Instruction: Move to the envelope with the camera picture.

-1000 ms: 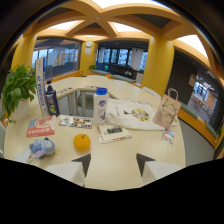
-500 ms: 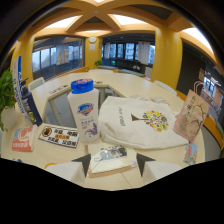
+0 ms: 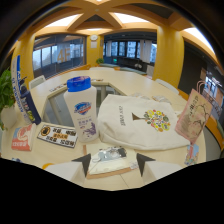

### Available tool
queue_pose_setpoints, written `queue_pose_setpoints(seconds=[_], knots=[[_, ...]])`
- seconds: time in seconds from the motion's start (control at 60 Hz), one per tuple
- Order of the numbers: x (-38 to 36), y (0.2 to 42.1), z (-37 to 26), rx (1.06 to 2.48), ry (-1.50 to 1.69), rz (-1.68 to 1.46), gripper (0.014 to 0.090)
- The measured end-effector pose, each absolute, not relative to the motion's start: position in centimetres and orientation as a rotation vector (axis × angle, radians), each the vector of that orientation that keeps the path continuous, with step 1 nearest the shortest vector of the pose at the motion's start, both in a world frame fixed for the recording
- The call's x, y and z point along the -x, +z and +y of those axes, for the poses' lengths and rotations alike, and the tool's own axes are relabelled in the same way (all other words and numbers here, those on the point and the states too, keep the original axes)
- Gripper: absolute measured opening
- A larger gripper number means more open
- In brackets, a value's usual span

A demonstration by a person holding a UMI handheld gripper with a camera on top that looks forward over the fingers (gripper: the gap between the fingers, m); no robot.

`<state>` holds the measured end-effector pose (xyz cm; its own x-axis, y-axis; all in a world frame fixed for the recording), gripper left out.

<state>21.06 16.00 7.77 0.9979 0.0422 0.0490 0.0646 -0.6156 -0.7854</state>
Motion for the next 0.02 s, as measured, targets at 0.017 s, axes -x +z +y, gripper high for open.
queue_pose_setpoints(seconds=[0.017], knots=[[-21.08, 7.79, 16.0, 2.234, -0.032, -0.072, 0.0864]])
